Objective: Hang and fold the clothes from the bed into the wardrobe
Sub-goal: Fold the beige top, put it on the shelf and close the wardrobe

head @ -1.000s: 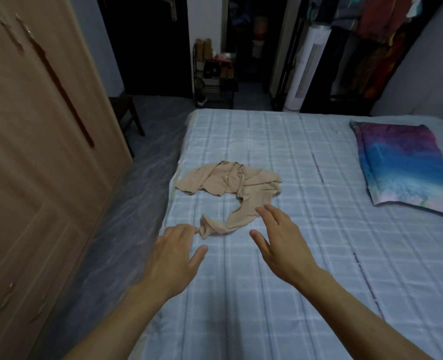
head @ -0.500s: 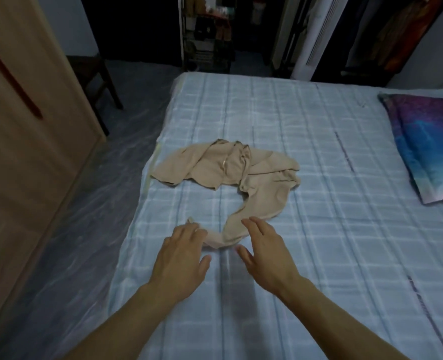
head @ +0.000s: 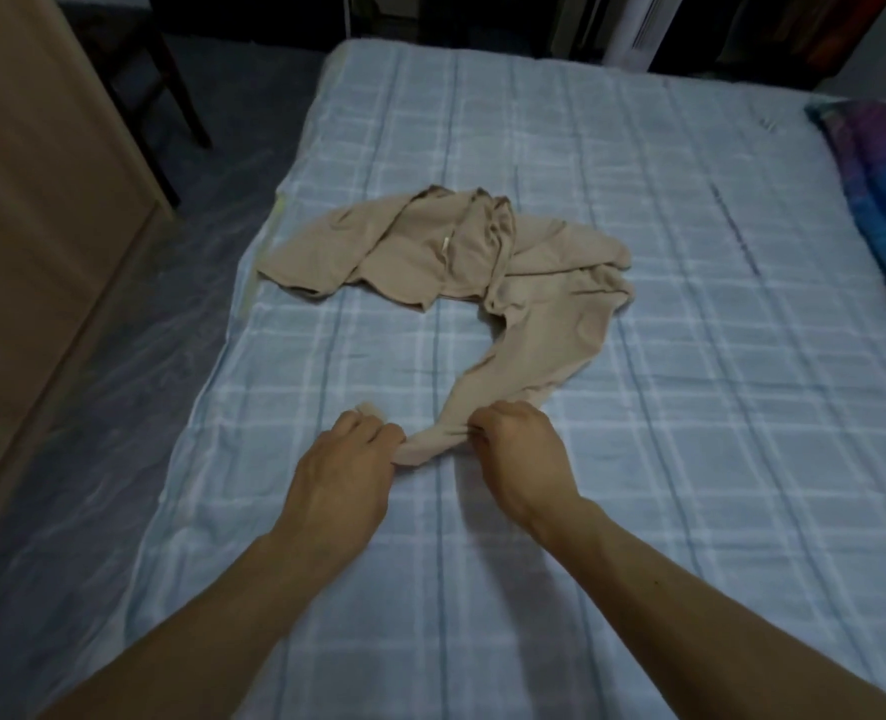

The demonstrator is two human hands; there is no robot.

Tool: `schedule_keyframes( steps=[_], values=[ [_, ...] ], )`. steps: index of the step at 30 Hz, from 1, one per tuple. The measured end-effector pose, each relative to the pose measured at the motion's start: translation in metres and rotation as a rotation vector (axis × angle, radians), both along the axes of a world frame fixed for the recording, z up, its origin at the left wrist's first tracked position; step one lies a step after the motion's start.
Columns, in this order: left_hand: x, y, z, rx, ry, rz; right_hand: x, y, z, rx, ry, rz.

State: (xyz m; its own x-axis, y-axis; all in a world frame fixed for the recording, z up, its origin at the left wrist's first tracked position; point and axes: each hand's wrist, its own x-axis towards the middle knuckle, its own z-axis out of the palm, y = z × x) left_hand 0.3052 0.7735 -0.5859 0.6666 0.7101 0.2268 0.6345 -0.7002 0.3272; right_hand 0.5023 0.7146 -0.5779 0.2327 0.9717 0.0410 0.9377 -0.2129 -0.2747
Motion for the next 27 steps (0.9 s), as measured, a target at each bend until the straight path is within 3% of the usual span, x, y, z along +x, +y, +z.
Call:
schedule_keyframes(
  steps=[8, 17, 22, 27],
  values=[
    [-0.034, -0.045, 0.032, 0.002, -0.096, -0.070, -0.018, -0.048, 0.041, -0.009, 0.142, 0.058],
    [-0.079, -0.130, 0.092, -0.007, -0.108, -0.076, -0.051, -0.134, 0.107, -0.098, 0.128, 0.132],
    [-0.109, -0.179, 0.092, -0.084, -0.027, -0.169, -0.075, -0.197, 0.113, -0.226, 0.085, 0.170],
    [-0.126, -0.228, 0.061, -0.164, 0.194, -0.319, -0.089, -0.253, 0.100, -0.390, 0.148, 0.263]
  ],
)
